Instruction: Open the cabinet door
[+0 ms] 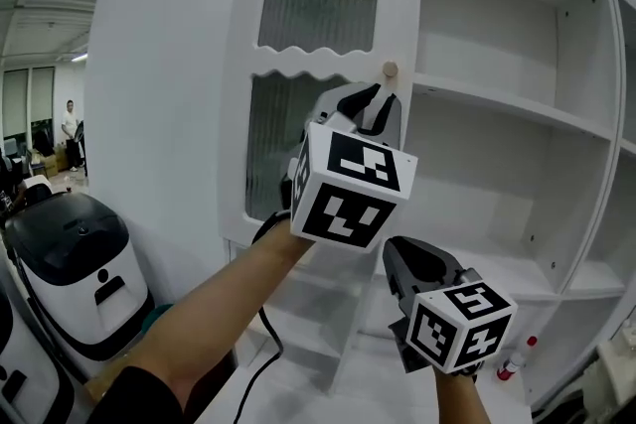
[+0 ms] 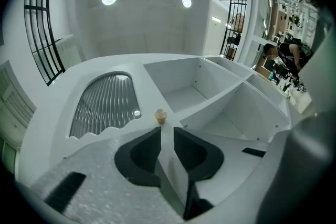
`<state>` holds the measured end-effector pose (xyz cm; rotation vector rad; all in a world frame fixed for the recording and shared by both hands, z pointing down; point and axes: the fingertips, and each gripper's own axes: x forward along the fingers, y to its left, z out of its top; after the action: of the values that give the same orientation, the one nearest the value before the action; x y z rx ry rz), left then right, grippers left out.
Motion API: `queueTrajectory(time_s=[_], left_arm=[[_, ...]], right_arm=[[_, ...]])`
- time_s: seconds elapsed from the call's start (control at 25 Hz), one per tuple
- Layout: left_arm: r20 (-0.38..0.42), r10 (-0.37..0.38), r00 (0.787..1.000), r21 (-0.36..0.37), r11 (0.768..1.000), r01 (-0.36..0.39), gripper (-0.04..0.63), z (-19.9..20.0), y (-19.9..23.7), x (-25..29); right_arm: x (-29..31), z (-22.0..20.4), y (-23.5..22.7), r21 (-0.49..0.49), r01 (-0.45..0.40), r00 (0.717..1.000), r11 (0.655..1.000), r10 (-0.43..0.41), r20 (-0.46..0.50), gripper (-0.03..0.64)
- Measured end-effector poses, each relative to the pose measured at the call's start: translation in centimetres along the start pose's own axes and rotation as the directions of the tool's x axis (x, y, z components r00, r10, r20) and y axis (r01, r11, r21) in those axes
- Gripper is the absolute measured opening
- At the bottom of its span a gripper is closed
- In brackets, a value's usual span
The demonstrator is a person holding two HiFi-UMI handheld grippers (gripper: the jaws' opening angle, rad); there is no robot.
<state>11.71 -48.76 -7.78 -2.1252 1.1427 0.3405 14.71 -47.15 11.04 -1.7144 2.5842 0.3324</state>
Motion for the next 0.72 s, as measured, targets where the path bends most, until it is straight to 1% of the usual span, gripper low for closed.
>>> queueTrajectory(time_s=[0.08,0.2,0.32,0.44,0.52,0.6,0.72], left_arm=[[0.021,0.012,1.000,-0.010,1.000,-0.011,0.080,0.5,0.6,0.4],[0.056,0.018,0.998,0.003,1.000,-0.018,0.089,1.6,1.0,1.1],[0.069,0.005,0.998,0.016,1.000,-0.006,0.106,2.1,0.7,1.9],[0.072,0.017,0.997,0.014,1.000,-0.018,0.107,2.2,0.7,2.5],[0.077,0.034,0.996,-0.010,0.999,-0.033,0.095,2.2,1.1,2.7],[0.078,0.035,0.996,-0.026,0.999,-0.033,0.083,2.2,1.2,2.7],[0.073,0.029,0.997,-0.015,0.999,-0.028,0.081,2.3,1.2,2.6]], right_arm=[[-0.3,-0.3,-0.5,0.006,0.020,1.000,1.000,-0.020,0.001,0.023],[-0.7,-0.8,-1.2,0.024,0.044,0.999,0.999,-0.044,-0.007,0.023],[-1.2,-0.9,-2.0,0.031,0.077,0.997,0.997,-0.077,-0.008,0.023],[-1.8,-1.4,-2.6,0.037,0.105,0.994,0.994,-0.105,-0.013,0.023],[-2.0,-2.0,-2.7,0.048,0.106,0.994,0.993,-0.105,-0.023,0.023],[-2.1,-2.4,-2.6,0.063,0.090,0.996,0.994,-0.089,-0.020,0.023],[-2.0,-2.9,-2.0,0.064,0.058,0.998,0.996,-0.057,-0.019,0.025]])
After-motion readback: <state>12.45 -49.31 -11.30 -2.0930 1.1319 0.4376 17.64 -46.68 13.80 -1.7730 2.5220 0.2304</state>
